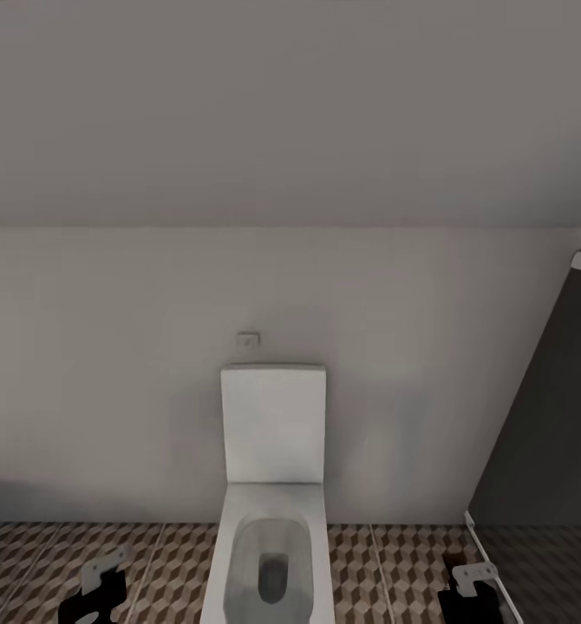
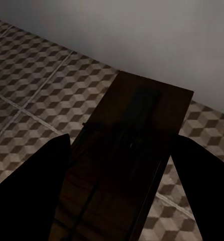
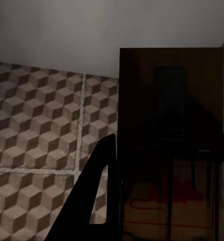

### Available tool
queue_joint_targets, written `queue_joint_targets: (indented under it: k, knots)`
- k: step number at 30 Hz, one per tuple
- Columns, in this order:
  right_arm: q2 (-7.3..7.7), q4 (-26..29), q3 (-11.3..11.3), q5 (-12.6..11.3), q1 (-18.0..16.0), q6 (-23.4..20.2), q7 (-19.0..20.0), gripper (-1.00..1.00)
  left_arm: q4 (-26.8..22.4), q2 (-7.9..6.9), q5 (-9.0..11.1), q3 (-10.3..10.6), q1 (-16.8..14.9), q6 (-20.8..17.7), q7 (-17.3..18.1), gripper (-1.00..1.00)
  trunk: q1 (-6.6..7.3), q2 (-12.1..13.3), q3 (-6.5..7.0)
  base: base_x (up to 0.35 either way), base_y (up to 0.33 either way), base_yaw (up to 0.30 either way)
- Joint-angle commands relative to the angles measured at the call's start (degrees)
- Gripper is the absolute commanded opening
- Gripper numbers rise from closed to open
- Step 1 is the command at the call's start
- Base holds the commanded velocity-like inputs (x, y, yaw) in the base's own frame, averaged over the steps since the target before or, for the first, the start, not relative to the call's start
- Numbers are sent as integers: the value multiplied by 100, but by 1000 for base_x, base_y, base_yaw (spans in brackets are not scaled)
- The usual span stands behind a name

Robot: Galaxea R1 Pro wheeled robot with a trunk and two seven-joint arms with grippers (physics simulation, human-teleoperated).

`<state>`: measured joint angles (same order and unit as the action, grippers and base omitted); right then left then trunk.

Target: Take the four mousetraps from the cabinet in the bathroom and place them on the bathroom floor. Make sure all four end up on the same floor surface, and ensure that at least two of them are either under or directly next to the same bathroom sink.

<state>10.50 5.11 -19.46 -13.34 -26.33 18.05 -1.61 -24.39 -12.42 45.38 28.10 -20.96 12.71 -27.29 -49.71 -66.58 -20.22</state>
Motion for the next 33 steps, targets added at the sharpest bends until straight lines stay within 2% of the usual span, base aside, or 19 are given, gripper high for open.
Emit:
queue_joint_targets:
  k: [1,33]
  knots:
    - [0,-1,-50,-50,-4,15,-17,-100,-6,-6,59,50,-5,30,-31,-100,-23,-46,-25,0,0,0]
    - [2,-1,-41,-72,-4,23,-11,-100,-4,-6,66,37,-5,38,-22,-100,-726,-1329,-600,0,0,0]
